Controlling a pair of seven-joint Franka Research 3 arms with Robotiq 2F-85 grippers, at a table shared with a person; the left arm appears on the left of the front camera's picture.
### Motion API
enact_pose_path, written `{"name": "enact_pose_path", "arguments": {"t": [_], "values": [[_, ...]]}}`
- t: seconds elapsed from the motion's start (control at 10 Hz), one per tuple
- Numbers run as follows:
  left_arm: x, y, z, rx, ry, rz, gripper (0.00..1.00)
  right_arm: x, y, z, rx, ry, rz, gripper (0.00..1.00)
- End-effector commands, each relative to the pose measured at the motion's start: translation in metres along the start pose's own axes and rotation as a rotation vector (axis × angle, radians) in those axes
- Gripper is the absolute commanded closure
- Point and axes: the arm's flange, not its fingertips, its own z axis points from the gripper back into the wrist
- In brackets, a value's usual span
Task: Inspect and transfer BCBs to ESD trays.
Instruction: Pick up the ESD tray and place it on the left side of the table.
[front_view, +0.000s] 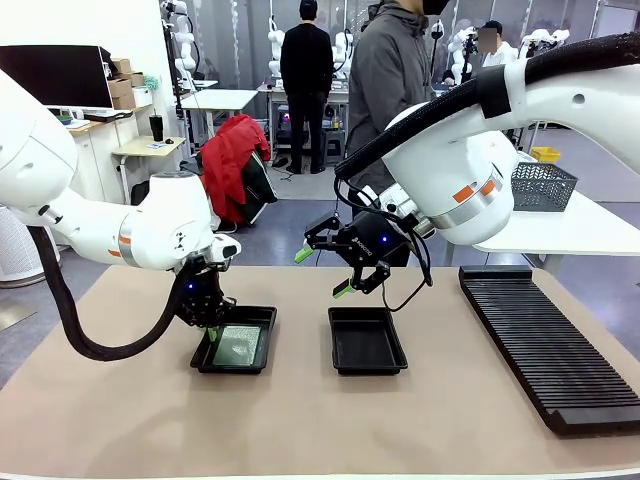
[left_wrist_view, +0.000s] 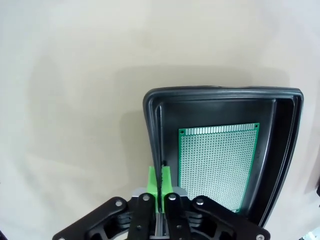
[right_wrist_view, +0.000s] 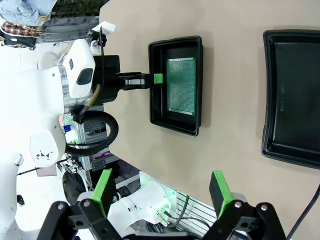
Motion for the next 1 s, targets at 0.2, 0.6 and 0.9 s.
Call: {"name": "enact_pose_path", "arguments": {"t": [0.2, 0.6, 0.9], "values": [[-0.006, 0.008, 0.009, -0.054, -0.015, 0.025, 1.0, 0.0, 0.0, 0.001, -0.014, -0.002, -0.007, 0.0], [-0.007, 0.031, 0.027, -0.147, -0.028, 0.005, 1.0, 0.0, 0.0, 0.001, -0.014, -0.002, -0.007, 0.0], [-0.007, 0.04, 0.027, -0.178, -0.02, -0.001, 1.0, 0.0, 0.0, 0.001, -0.014, -0.002, -0.007, 0.0]]}}
